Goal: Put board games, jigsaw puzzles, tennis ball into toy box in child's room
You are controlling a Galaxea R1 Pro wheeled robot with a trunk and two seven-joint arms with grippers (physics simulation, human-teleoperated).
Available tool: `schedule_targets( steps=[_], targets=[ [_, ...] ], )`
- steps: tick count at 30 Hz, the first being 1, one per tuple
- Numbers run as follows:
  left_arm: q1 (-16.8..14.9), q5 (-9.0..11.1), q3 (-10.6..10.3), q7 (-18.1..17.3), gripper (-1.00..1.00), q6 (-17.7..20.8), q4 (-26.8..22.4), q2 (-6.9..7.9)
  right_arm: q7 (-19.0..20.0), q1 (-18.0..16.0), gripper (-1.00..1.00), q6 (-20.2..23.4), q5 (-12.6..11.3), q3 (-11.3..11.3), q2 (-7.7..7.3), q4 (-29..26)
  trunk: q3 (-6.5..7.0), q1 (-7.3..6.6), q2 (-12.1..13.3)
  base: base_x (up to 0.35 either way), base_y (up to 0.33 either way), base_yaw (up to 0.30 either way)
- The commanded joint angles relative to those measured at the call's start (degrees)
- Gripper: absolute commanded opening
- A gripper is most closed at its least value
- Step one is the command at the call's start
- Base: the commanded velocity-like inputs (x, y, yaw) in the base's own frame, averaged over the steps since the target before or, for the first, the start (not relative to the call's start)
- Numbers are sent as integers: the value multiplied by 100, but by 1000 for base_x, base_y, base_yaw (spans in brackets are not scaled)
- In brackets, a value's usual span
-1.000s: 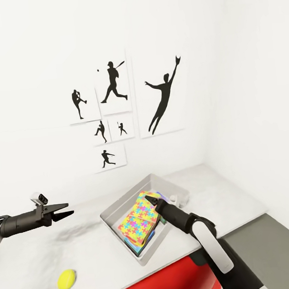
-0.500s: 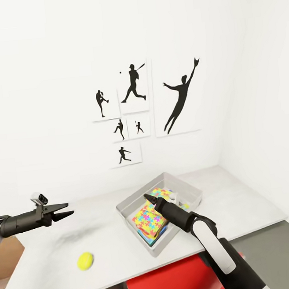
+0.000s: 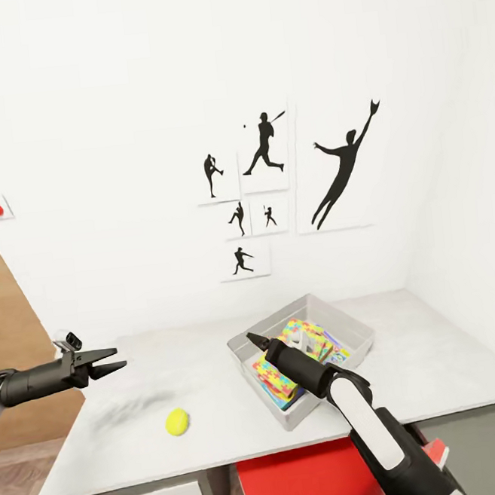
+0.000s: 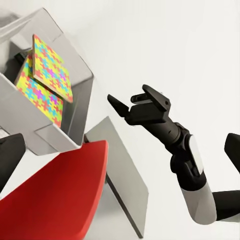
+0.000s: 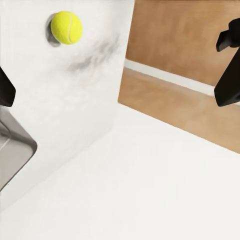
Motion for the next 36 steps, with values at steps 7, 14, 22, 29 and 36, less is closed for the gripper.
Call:
schedule_targets(
  steps=[7, 14, 22, 29, 36],
  targets=[
    [-5, 1, -4, -20, 100, 61, -1, 2, -53, -5, 100, 13, -51, 37, 9, 17, 9, 4, -14, -9, 0, 268],
    [-5, 1, -7, -20, 100, 61, -1, 2, -55, -5, 100, 13, -37, 162, 3, 17, 12, 4, -14, -48, 0, 94],
    [-5, 1, -5, -20, 100, 60, 5, 2, -57, -5, 100, 14, -36, 205, 5, 5, 12, 4, -14, -2, 0, 3],
    [-5, 1, -5, -20, 100, 61, 8, 2, -76, -5, 100, 41, -49, 215, 14, 0, 12, 4, -14, -30, 0, 0],
    [-5, 1, -4, -20, 100, 61, 13, 4, -902, -12, 100, 446, -39, 190, 87, 3, 12, 4, -14, -67, 0, 0]
  ],
)
